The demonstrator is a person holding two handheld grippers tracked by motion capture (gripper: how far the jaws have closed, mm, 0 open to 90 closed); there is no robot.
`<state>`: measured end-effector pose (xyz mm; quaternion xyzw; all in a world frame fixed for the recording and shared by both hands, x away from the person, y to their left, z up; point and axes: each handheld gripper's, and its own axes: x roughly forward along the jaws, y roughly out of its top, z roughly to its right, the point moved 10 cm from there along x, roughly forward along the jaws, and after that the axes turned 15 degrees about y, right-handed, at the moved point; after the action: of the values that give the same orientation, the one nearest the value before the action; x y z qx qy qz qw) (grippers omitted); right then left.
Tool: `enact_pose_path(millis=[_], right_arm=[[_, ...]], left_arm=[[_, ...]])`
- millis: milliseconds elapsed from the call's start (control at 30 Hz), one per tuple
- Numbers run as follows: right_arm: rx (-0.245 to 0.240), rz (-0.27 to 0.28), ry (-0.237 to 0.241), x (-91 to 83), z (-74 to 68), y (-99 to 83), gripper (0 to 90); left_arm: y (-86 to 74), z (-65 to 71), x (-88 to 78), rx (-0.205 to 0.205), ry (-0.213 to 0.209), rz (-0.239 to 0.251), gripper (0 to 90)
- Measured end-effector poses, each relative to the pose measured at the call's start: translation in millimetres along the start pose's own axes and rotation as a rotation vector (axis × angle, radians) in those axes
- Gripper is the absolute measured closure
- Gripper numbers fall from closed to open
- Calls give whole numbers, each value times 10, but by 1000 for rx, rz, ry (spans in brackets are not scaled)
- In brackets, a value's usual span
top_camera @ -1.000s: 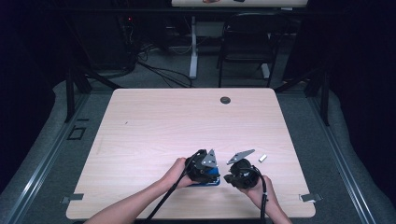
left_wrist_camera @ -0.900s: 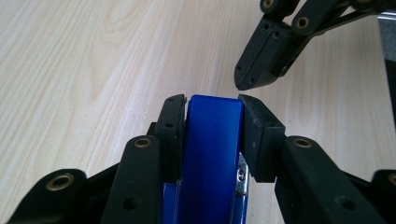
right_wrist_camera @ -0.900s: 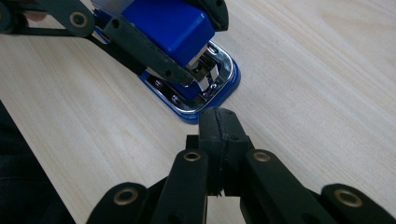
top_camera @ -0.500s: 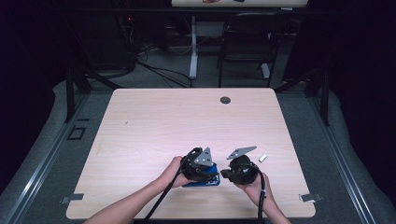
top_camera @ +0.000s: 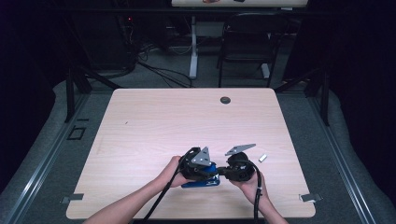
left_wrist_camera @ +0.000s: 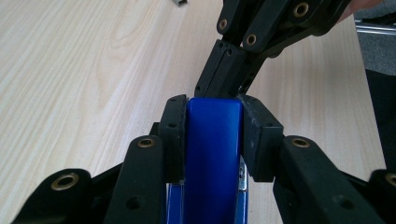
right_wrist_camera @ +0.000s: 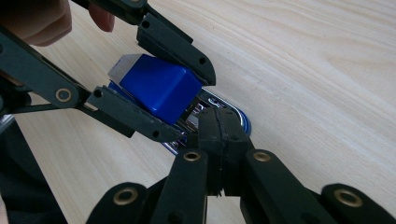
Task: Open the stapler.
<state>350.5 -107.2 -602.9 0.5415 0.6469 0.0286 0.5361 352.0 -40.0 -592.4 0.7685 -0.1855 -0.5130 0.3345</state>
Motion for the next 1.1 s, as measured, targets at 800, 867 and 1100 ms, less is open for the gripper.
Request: enact_pose_path(millis=[800,867,1100], right_arm=[[-37,-41,-34,142,1,11,900],[-50,-42,-41,157,-1,12,900],[-69,-58,-48,156,-4,8,900]], left_arm=[[14,-48,-127,8,-15,25,658],[18,-51,-145,4,-13,31,658],[18,-56,-188,30,-15,26,659]])
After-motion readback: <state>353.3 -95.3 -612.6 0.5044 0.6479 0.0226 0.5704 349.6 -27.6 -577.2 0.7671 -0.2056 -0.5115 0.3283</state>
